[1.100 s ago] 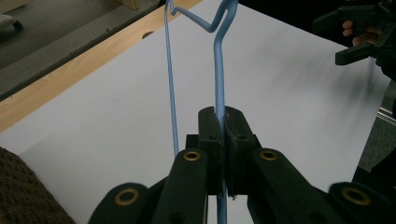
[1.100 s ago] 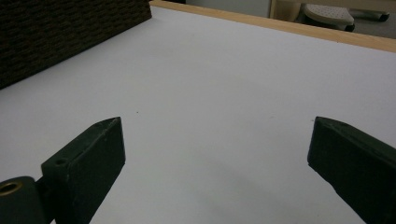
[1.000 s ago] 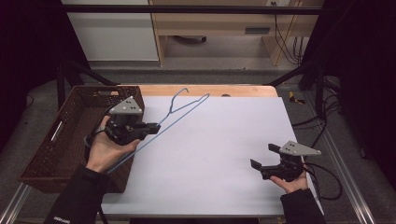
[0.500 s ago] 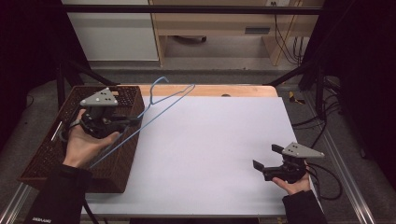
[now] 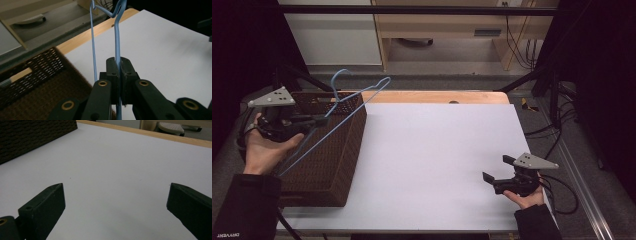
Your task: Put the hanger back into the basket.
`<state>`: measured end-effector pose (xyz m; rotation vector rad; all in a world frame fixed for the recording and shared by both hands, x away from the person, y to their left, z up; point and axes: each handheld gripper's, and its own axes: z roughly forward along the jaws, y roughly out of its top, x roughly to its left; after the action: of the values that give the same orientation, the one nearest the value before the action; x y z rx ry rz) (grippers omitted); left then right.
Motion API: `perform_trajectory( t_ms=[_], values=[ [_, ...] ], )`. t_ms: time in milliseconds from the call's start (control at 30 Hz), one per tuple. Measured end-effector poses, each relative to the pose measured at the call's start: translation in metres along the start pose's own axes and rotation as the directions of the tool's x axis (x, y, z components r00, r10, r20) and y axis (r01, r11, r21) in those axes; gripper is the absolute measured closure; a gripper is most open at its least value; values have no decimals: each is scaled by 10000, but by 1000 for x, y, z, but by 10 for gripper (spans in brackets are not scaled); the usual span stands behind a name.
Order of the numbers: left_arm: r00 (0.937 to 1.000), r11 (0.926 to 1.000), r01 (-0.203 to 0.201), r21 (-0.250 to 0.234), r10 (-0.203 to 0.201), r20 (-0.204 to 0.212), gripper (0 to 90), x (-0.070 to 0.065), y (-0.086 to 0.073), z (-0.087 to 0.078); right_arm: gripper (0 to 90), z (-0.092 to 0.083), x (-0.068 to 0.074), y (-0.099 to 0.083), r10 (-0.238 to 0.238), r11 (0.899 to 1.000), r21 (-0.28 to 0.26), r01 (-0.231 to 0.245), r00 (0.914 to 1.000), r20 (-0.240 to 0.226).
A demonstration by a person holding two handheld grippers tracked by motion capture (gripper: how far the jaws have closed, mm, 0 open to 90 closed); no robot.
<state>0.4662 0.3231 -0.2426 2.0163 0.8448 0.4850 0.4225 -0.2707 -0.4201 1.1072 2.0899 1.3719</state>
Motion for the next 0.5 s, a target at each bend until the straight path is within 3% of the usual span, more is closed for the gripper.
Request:
perform_trajectory(
  t_ms=[200, 500],
  values=[
    [9989, 9994, 343, 103, -340, -333, 870, 25, -20, -10, 24, 1, 0, 0, 2, 10000, 19, -2, 10000, 5],
    [9938, 9964, 783, 315, -756, -817, 870, 48, -49, -16, 23, 2, 0, -1, -20, 10000, 47, 20, 10000, -2]
  ],
)
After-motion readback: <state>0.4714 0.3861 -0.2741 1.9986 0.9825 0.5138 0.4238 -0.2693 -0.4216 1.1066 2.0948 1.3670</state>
